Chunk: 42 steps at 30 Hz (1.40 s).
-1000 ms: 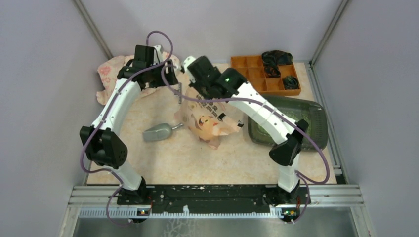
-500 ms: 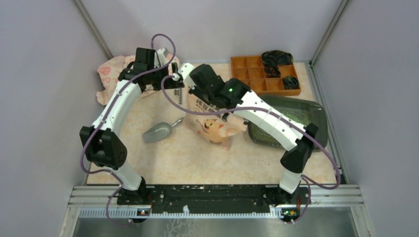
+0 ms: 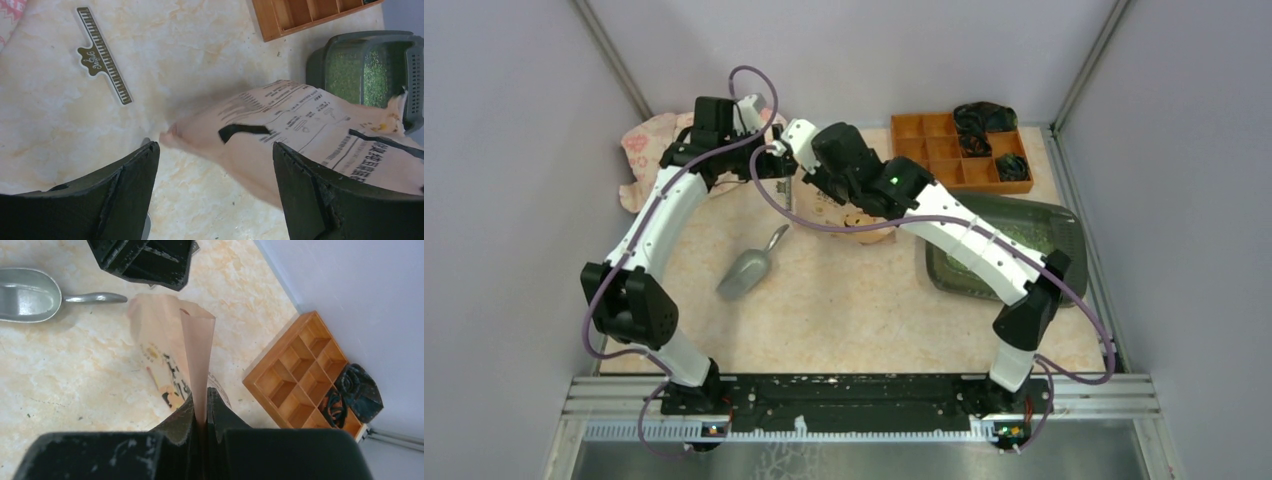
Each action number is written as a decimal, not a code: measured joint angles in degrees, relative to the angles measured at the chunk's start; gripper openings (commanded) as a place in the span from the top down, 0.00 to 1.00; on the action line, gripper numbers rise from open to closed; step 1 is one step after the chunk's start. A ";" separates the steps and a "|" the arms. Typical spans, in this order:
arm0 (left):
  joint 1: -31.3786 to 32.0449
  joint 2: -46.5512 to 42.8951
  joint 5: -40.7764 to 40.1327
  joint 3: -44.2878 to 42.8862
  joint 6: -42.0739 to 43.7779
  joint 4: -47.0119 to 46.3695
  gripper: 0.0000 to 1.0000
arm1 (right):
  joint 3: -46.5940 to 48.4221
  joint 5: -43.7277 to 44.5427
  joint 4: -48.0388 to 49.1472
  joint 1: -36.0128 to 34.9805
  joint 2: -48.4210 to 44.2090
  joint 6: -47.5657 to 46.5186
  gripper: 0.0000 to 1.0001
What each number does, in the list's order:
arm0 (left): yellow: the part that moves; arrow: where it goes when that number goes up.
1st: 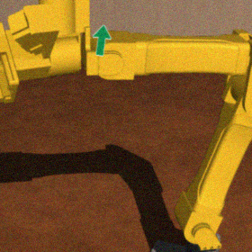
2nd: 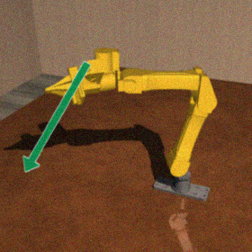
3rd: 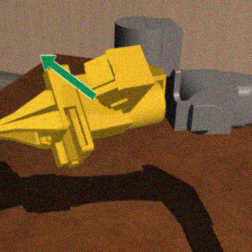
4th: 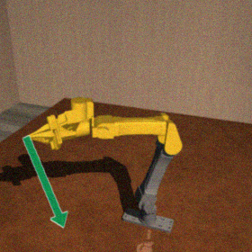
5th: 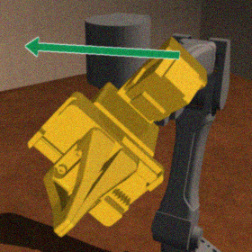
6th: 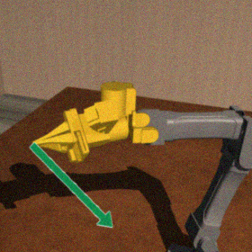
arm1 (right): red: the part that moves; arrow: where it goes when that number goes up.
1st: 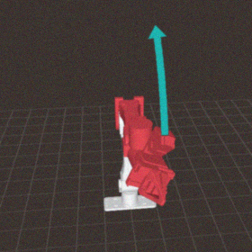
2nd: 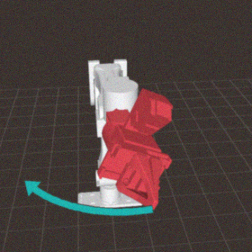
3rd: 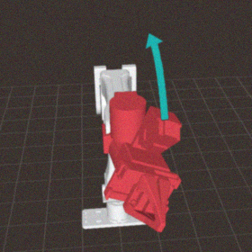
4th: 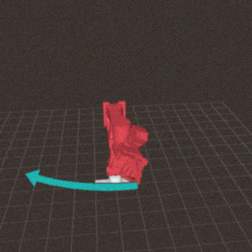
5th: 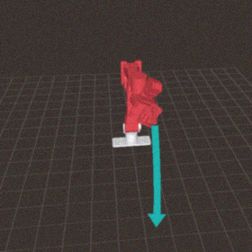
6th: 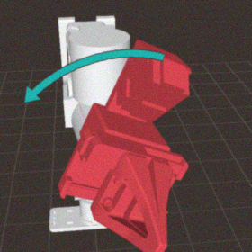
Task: Fill the litter box with clean litter
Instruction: Adjust the cat litter bag at the center of the board.
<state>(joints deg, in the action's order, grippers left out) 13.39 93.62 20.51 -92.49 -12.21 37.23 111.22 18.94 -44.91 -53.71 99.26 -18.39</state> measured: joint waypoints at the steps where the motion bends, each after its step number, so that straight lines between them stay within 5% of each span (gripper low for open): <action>1: 0.02 0.00 0.20 0.48 -0.11 -0.35 0.11 | -0.20 -0.22 0.17 0.00 0.22 -0.02 1.00; 8: 0.02 0.24 6.56 4.39 -1.97 -2.71 0.11 | -4.00 -3.87 3.37 1.38 4.63 0.44 1.00; 13: -0.72 0.66 11.15 5.14 -4.46 -3.56 0.01 | -3.98 -4.15 4.85 2.43 5.35 1.03 1.00; 22: -6.91 -1.25 18.36 12.04 -11.17 -6.03 0.06 | -3.72 -2.75 5.49 3.04 5.35 1.73 1.00; 30: -7.15 -19.12 24.83 31.47 -13.07 -29.29 0.07 | -1.66 -10.21 2.47 5.01 5.29 1.73 1.00; 35: -7.06 -18.86 29.79 38.10 -15.10 -42.23 0.07 | -1.66 -15.72 2.01 6.75 5.29 2.05 1.00; 42: -5.81 -15.82 28.59 38.45 -13.53 -46.36 0.07 | -1.64 -21.22 1.99 7.87 5.29 2.14 1.00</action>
<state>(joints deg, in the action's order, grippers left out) 7.57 77.80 49.10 -54.04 -25.74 -9.13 109.58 -2.28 -42.92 -45.84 104.55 -16.25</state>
